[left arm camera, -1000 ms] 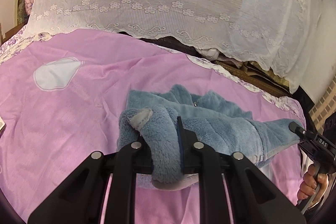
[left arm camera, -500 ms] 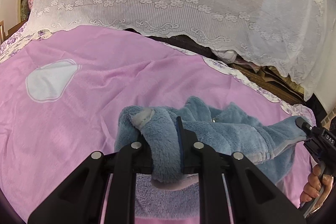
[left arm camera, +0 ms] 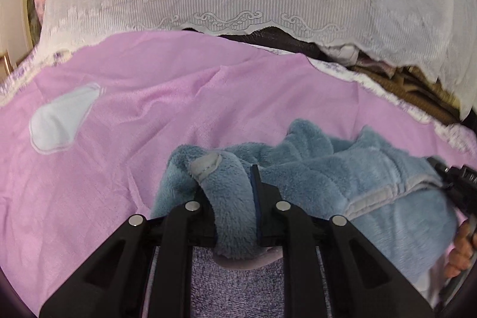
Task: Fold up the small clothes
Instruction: 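Lift the held edge with both tools and fold it over toward the hood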
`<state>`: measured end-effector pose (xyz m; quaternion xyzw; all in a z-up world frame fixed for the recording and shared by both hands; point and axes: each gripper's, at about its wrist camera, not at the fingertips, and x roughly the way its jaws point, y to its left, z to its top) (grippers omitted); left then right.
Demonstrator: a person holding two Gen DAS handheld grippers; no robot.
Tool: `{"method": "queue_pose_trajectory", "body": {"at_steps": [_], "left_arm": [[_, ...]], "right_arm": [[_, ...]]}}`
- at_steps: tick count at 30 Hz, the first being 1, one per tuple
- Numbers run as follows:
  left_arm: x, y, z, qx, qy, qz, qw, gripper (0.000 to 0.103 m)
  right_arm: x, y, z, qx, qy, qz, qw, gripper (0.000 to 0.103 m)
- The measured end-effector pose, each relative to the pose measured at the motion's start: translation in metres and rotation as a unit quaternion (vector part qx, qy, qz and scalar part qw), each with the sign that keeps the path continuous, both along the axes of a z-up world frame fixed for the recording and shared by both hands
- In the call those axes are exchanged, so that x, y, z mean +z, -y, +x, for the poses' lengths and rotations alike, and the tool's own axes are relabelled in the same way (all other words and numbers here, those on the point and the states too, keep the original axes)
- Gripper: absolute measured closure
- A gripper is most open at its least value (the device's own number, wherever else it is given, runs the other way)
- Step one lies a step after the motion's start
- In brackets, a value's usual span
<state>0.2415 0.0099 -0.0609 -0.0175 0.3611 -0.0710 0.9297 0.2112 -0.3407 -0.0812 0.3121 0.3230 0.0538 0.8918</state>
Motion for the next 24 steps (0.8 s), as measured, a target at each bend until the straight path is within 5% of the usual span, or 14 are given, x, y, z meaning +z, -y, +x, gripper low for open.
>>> {"method": "queue_pose_trajectory", "body": {"at_steps": [13,24], "left_arm": [[-0.004,0.012,-0.012,0.010,0.033,0.050,0.9982,0.086],[0.003,0.015,-0.022,0.013,0.054,0.055,0.9969,0.081]], "right_arm": [[0.005,-0.005,-0.002,-0.002,0.003,-0.028,1.000,0.085],[0.010,-0.005,-0.005,0.000,0.008,-0.035,0.999,0.083]]}}
